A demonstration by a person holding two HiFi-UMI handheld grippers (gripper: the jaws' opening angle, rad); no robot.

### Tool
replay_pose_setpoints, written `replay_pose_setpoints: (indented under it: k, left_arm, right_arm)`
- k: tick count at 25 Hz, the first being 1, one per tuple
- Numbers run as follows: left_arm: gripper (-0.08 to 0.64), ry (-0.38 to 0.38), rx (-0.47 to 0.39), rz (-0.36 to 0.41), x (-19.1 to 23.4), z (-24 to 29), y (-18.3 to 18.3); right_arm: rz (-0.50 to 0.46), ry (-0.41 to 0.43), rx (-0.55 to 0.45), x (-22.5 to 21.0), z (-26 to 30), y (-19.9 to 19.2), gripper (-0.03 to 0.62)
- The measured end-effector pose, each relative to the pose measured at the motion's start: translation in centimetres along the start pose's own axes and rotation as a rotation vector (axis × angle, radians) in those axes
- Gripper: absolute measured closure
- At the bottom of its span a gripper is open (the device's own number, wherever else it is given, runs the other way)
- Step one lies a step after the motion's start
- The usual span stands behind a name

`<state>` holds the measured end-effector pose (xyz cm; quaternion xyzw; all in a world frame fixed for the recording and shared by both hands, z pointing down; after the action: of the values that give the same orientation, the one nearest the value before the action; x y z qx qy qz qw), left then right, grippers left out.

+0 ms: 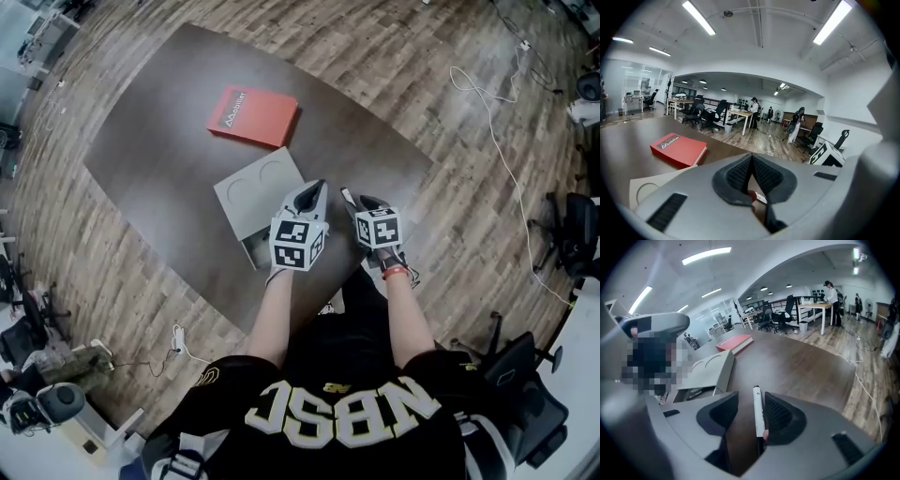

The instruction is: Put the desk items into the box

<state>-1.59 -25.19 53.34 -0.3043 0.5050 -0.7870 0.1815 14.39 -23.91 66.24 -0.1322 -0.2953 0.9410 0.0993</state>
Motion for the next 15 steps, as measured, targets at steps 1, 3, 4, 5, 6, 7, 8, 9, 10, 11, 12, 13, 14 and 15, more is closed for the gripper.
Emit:
replay_pose_setpoints:
  k: [1, 3, 4, 5, 6, 7, 8, 9, 10, 11, 12, 13, 14, 15]
  left_arm:
    - [0.548, 0.002, 0.003, -0.003, 0.2, 0.1, -0.1]
    - [0.548, 0.007, 0.009, -0.009, 0.6, 0.3, -0.3]
    - [0.548, 0.008, 0.013, -0.012, 0.7, 0.4, -0.5]
    - [0.548, 0.009, 0.017, -0.014, 0.9, 0.5, -0.6]
    - [0.548, 0.009, 0.021, -0.015, 1.1, 0.6, -0.7]
    - [0.548, 0.008, 0.025, -0.017, 1.2, 0.6, -0.8]
    - [0.548, 0.008, 0.029, -0.019, 1.2, 0.7, -0.9]
    - [0.548, 0.007, 0.033, -0.022, 1.3, 0.9, -1.0]
    - [0.548, 0.007, 0.038, -0.024, 1.2, 1.0, -1.2]
    - [0.548, 0.007, 0.041, -0.027, 1.2, 1.1, -1.3]
    - [0.548, 0.008, 0.044, -0.029, 1.2, 1.1, -1.4]
    - [0.548, 0.008, 0.046, -0.032, 1.2, 1.1, -1.6]
    - [0.548, 0.009, 0.048, -0.034, 1.3, 1.1, -1.6]
    - [0.548, 0.011, 0.049, -0.036, 1.4, 1.1, -1.6]
  right_arm:
    - [-0.001, 0.001, 0.011, 0.0, 0.4, -0.2, 0.41]
    - [0.0, 0.002, 0.027, -0.1, 1.2, -0.6, 0.408]
    - [0.0, 0.003, 0.034, -0.1, 1.5, -0.8, 0.407]
    - [0.0, 0.004, 0.042, 0.0, 1.8, -1.0, 0.407]
    - [-0.001, 0.003, 0.049, 0.0, 2.1, -1.1, 0.407]
    - [-0.002, -0.001, 0.056, 0.0, 2.2, -1.0, 0.407]
    - [-0.005, -0.005, 0.063, 0.0, 2.3, -1.0, 0.407]
    - [-0.01, -0.01, 0.07, 0.0, 2.4, -0.9, 0.407]
    - [-0.015, -0.015, 0.077, -0.1, 2.4, -0.8, 0.407]
    - [-0.021, -0.021, 0.084, -0.2, 2.4, -0.8, 0.407]
    - [-0.025, -0.024, 0.091, -0.2, 2.5, -0.8, 0.408]
    - [-0.029, -0.025, 0.098, -0.3, 2.7, -0.9, 0.41]
    - [-0.037, -0.025, 0.105, -0.3, 3.0, -1.1, 0.411]
    - [-0.049, -0.025, 0.112, -0.3, 3.3, -1.3, 0.413]
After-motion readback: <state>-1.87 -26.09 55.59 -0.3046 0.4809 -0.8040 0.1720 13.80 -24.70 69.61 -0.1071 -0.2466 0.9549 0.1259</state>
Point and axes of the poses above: the fingertips, and each gripper's own axes: z forward along the fingers, x to its left, y out of its top, the point moved 8 cm from there along -z, backward along the fingers, and after that the axes turned 8 degrees about -y, right-handed, at the moved point
